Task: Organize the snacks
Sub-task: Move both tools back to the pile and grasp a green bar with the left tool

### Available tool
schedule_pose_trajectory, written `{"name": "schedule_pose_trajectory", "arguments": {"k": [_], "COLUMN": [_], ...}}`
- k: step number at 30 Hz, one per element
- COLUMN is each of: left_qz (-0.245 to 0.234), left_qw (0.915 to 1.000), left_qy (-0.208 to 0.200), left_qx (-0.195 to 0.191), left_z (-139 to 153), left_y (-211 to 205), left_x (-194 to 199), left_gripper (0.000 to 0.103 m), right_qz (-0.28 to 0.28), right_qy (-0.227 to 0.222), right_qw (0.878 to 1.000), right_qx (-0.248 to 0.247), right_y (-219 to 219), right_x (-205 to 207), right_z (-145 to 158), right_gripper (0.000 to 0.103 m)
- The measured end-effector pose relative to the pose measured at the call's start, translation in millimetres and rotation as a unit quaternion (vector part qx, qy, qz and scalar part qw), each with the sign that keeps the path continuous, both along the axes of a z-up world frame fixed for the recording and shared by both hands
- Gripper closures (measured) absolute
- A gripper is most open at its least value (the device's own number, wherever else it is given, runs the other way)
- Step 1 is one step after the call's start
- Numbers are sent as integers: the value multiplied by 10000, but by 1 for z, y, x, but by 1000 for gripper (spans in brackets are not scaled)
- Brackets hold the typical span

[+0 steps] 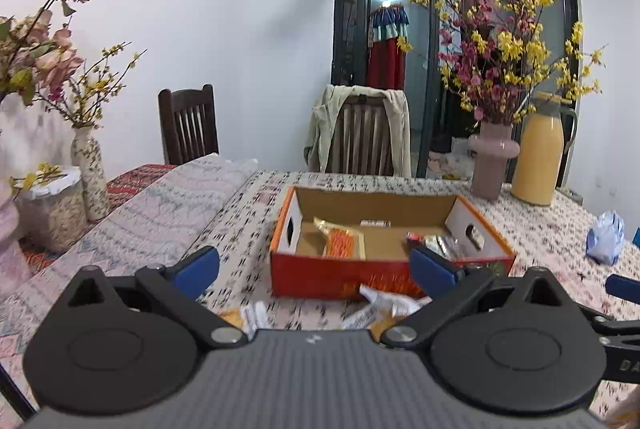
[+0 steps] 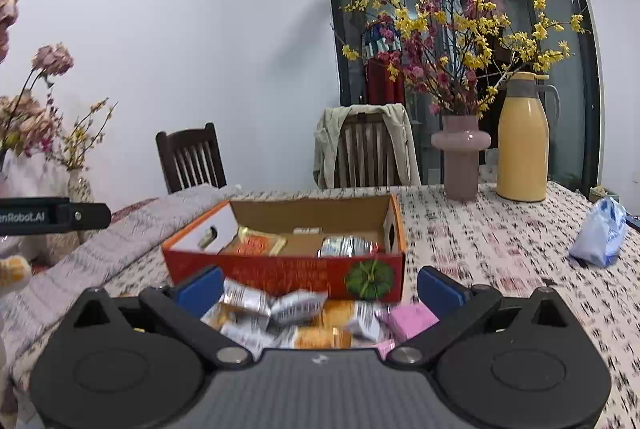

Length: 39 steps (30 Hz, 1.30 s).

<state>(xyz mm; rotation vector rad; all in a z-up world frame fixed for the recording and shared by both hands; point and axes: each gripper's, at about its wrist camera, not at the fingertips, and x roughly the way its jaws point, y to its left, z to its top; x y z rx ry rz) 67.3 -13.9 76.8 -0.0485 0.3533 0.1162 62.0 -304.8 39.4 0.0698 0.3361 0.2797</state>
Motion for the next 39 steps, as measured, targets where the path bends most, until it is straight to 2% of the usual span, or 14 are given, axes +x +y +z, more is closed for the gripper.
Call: {"name": "schedule_pose_trajectory", "arguments": {"k": [7,10,18,24,28,31,34,35,36,39], "left_qz": [-58,12,345,691,864,929,954,909,838,762], "left_qw": [9999,9993,9956,9888,9830,9792,9792,9801,9812,9824], "left_qy": [108,281,816,1298,1596,1781,1779,1749,1719,1682], "left_qx": [-116,-252,-318,-269,-289,-296,-221,-242,-267,-285], "left_z": [-35,-53,-81,-100,-109,-116,-120,-119,-118,-117], "left_y": [15,28,49,51,52,52,49,48,48,49], "left_x": [-29,-36,-32,-13,4,15,17,16,15,13], "left_gripper": [0,0,0,1,19,29,39,55,64,65], "right_qz": [91,93,13,46,6,-5,-11,-15,-19,-20], "right_qy": [172,343,682,781,834,873,903,913,918,930], "right_qw": [9998,9994,9977,9969,9965,9962,9959,9958,9958,9957], "right_qx": [5,-19,10,-12,11,24,28,32,36,46], "right_y": [-10,-14,-14,-11,-12,-13,-14,-14,-14,-15], "right_x": [-36,-41,-37,-35,-34,-33,-31,-31,-31,-30], "right_z": [-23,-37,-56,-61,-63,-65,-67,-67,-68,-68], "right_gripper": [0,0,0,0,0,0,0,0,0,0]}}
